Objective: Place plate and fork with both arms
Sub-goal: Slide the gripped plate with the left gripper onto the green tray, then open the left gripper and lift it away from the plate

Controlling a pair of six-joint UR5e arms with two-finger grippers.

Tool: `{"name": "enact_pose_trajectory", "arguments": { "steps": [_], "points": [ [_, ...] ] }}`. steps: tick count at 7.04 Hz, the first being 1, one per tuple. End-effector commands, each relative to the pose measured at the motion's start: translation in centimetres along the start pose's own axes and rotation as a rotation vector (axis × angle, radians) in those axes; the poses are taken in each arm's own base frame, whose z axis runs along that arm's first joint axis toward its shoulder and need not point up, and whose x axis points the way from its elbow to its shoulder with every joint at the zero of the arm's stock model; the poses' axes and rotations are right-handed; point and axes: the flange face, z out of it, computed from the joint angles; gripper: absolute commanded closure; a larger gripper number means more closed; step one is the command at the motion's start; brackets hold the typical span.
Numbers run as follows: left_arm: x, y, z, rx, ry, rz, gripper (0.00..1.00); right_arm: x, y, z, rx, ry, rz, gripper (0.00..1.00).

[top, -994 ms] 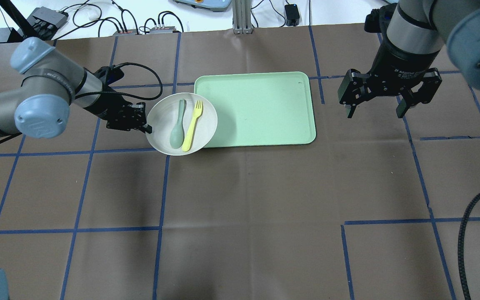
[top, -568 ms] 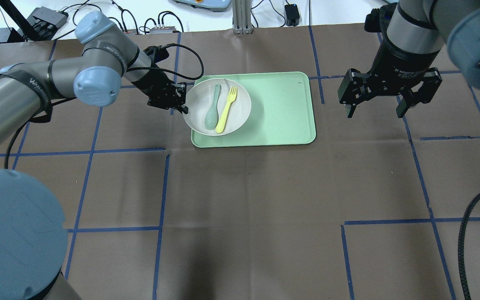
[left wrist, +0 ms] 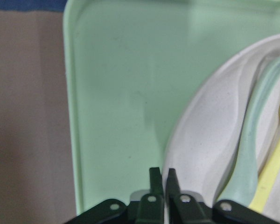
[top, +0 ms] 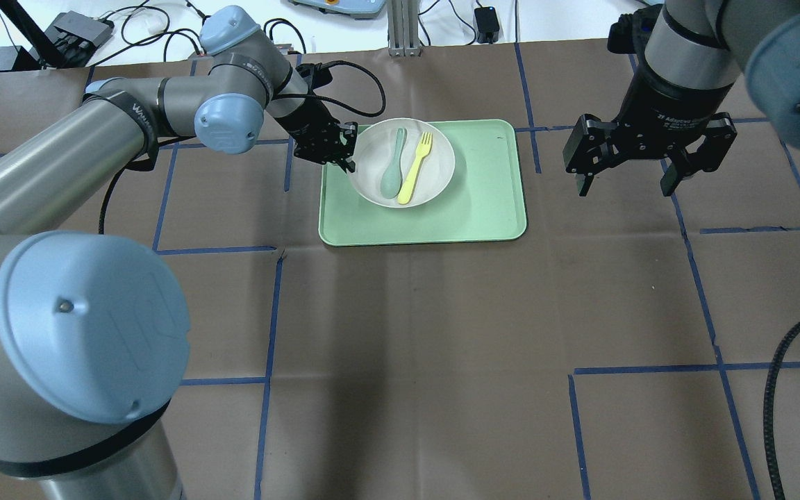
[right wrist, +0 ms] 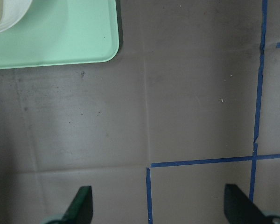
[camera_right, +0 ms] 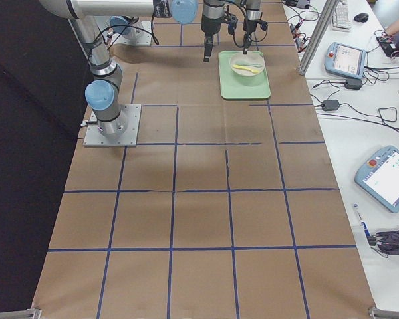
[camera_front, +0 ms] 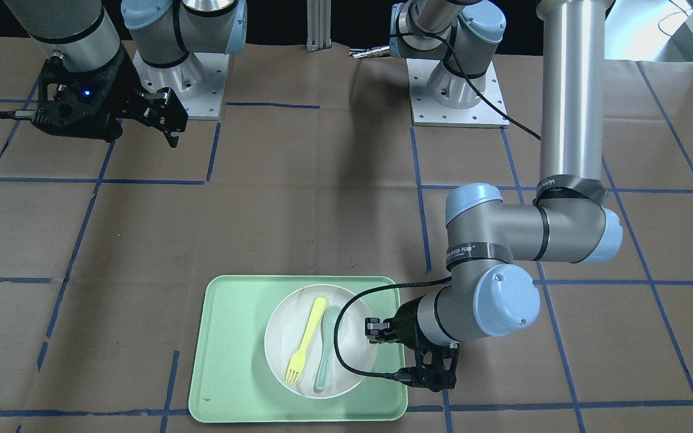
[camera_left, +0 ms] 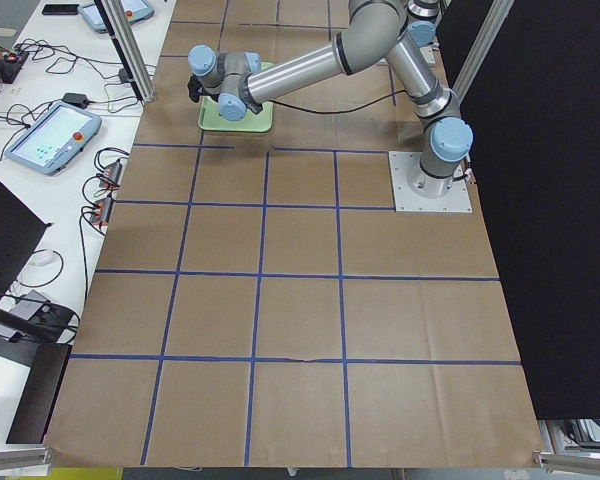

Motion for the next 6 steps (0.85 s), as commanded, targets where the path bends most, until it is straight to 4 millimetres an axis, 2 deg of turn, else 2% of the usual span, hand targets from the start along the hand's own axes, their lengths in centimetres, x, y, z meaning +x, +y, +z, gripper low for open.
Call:
{"name": "enact_pose_trajectory", "arguments": {
  "steps": [1, 4, 5, 6],
  "points": [
    [0.3, -0.7, 1.2, -0.007, 0.000, 0.005, 0.86, 0.0, 0.0, 0.1, -0.002, 0.001, 0.000, 0.00],
    [0.3, -0.6, 1.4, -0.012, 0.000, 0.008, 0.80, 0.1, -0.1, 0.1, -0.002, 0.000, 0.002, 0.00],
    [0.6, -0.5, 0.7, -0.002, -0.002, 0.015, 0.56, 0.5, -0.2, 0.1, -0.001, 0.010, -0.008, 0.00],
    [1.1, -0.1, -0.4, 0.002, -0.002, 0.017, 0.24, 0.2, -0.1, 0.1, -0.002, 0.008, -0.026, 0.00]
  ]
}}
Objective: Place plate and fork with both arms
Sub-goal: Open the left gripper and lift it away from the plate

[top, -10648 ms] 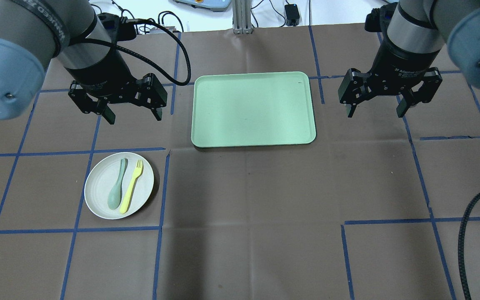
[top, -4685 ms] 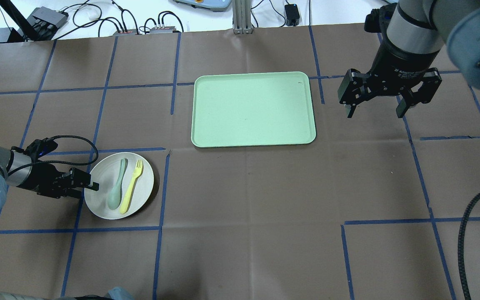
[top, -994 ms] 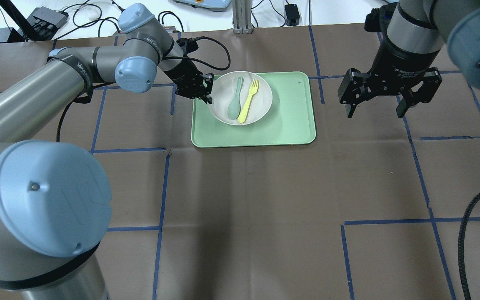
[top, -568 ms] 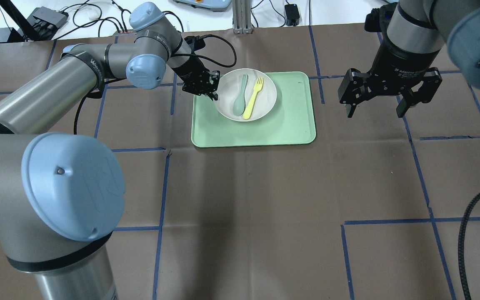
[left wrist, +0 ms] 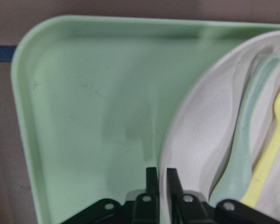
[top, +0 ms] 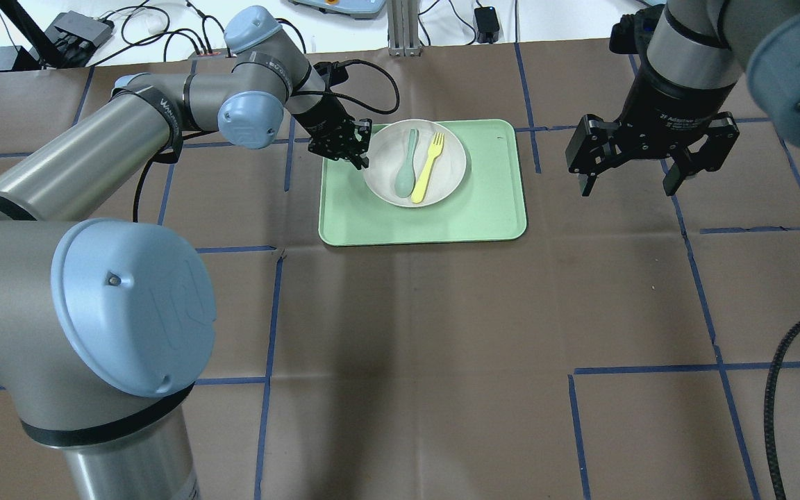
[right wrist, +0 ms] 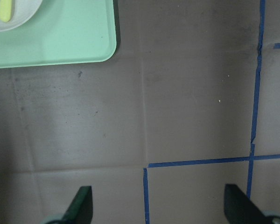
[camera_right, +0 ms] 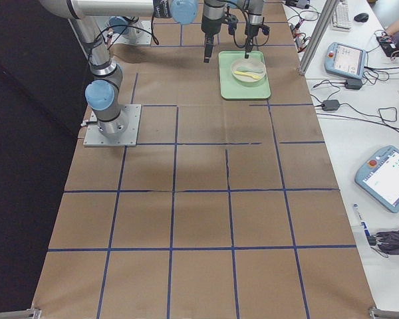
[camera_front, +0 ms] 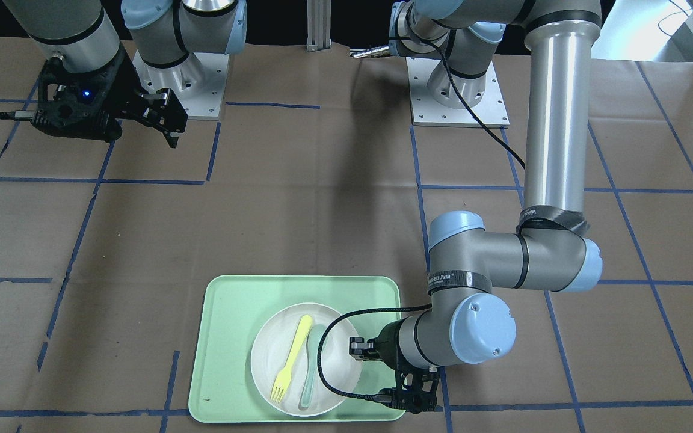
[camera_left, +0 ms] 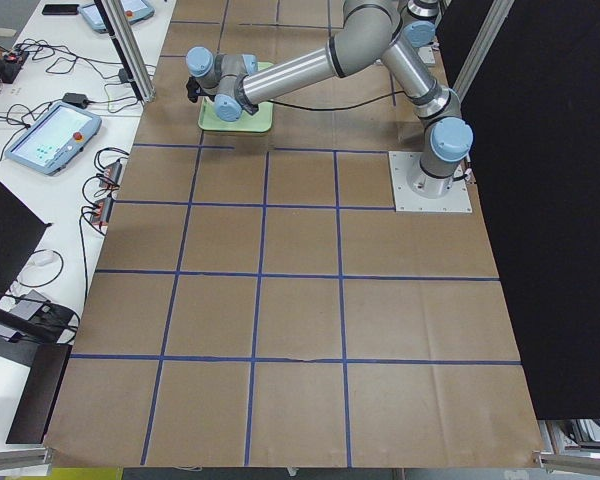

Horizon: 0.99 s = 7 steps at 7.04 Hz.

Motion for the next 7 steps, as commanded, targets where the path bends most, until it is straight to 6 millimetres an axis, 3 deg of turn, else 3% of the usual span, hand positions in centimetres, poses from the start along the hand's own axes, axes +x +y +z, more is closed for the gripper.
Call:
{"name": "enact_pose_trajectory", "arguments": {
  "steps": [1, 3, 5, 7],
  "points": [
    [1.3, 1.1, -2.8, 0.009, 0.004, 0.007, 0.01, 0.0, 0.0, -0.2, 0.004, -0.002, -0.015, 0.00],
    [4.2, 5.8, -11.6, -0.065, -0.069, -0.024, 0.00, 0.1, -0.2, -0.4, 0.010, -0.006, -0.009, 0.00],
    [6.1, 12.6, -20.5, -0.092, -0.232, -0.027, 0.00, -0.5, -0.4, -0.6, 0.015, -0.014, -0.007, 0.00],
    [7.9, 20.0, -26.8, -0.131, -0.297, -0.032, 0.00, -0.8, -1.0, -0.4, 0.010, -0.029, -0.009, 0.00]
  ]
}}
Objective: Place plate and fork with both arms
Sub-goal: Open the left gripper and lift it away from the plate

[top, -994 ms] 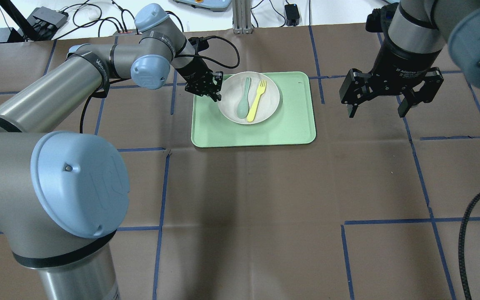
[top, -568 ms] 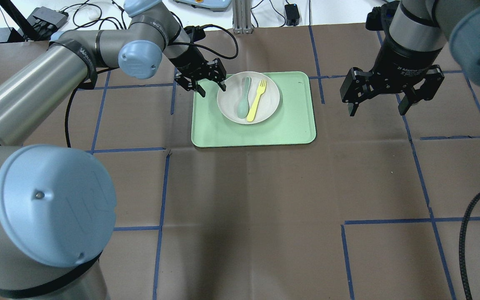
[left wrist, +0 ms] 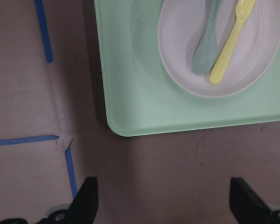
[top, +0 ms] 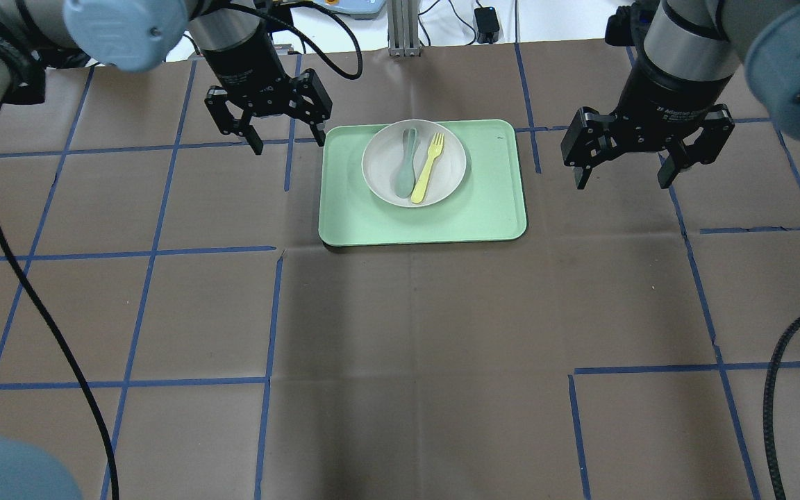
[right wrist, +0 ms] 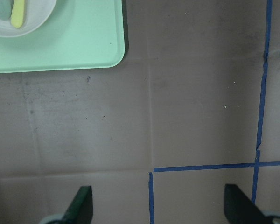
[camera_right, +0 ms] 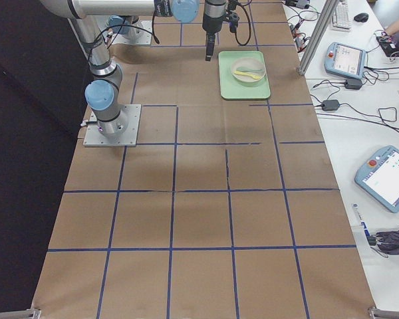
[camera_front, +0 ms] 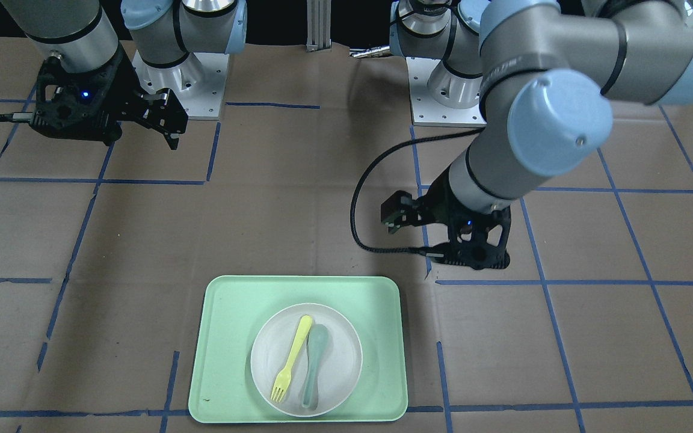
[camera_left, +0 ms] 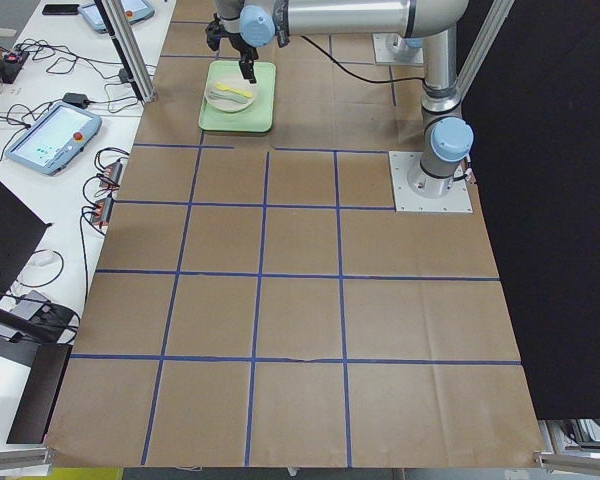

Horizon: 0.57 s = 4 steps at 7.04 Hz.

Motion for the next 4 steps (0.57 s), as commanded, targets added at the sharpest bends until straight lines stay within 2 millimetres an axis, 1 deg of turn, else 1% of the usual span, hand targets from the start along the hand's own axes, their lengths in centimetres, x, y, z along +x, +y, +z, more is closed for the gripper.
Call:
{"name": "enact_pose_trajectory", "arguments": {
  "steps": [1, 2, 3, 4],
  "points": [
    [0.0, 8.0, -4.9, 0.004, -0.047, 0.003, 0.00, -1.0, -1.5, 0.2, 0.000, -0.066, 0.006, 0.00],
    [-0.8, 10.7, -5.0, 0.010, -0.087, 0.000, 0.00, -1.9, -3.8, 0.6, -0.003, -0.075, 0.052, 0.00],
    [-0.8, 14.5, -5.4, 0.034, -0.093, -0.004, 0.00, -4.0, -6.4, 0.9, -0.012, -0.067, 0.092, 0.00],
    [-1.0, 16.2, -6.3, 0.064, -0.094, -0.006, 0.00, -7.4, -8.8, 1.7, -0.017, -0.061, 0.087, 0.00]
  ]
}}
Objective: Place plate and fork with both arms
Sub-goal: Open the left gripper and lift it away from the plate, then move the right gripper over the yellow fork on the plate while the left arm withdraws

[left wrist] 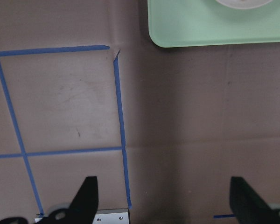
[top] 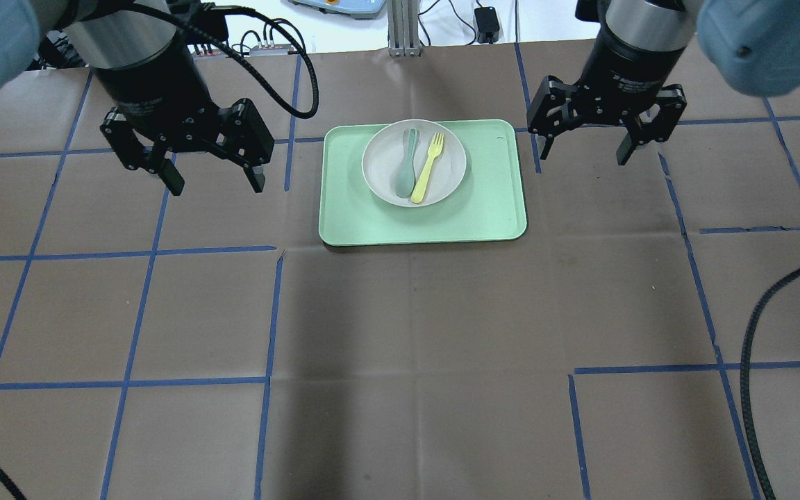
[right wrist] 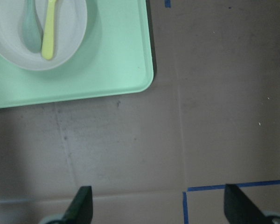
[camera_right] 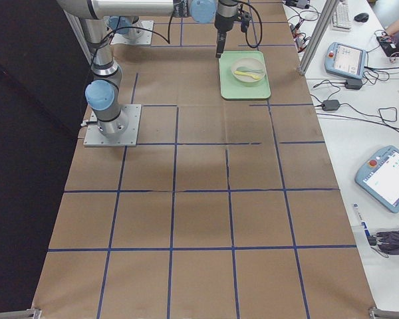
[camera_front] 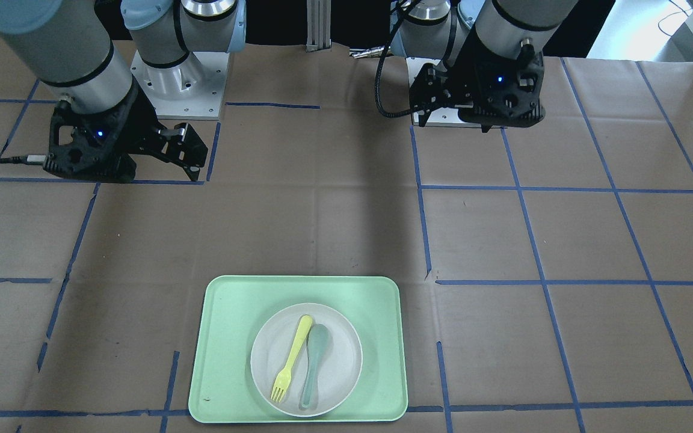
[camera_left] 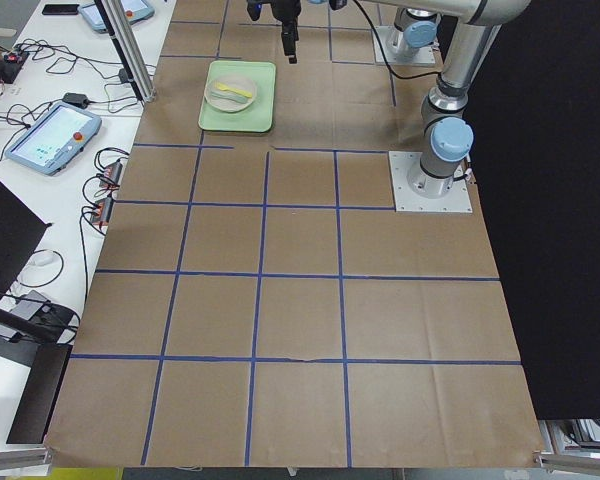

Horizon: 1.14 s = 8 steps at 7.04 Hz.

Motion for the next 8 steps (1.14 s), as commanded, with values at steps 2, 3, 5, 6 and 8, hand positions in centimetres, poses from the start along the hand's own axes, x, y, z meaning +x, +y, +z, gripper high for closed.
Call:
{"name": "enact_pose_trajectory", "arguments": {
  "steps": [2, 3, 5, 6, 8],
  "points": [
    [-0.8, 4.2, -3.0, 0.082, -0.043, -0.013, 0.00, -9.5, -7.0, 4.0, -0.010, 0.012, 0.020, 0.00],
    [-0.9, 3.2, -0.6, 0.033, -0.041, -0.012, 0.00, -11.0, -9.0, 6.3, -0.024, 0.017, 0.041, 0.00],
    [-1.0, 1.6, 0.3, 0.063, -0.041, 0.001, 0.00, -13.4, -11.2, 12.4, -0.047, 0.030, 0.045, 0.00],
    [-1.0, 0.9, 1.0, 0.089, -0.041, 0.003, 0.00, -14.6, -12.0, 15.2, -0.047, 0.031, 0.063, 0.00],
    [-1.1, 1.2, 2.4, 0.085, -0.040, 0.003, 0.00, -15.9, -14.0, 19.0, 0.001, 0.019, 0.092, 0.00]
  ]
}}
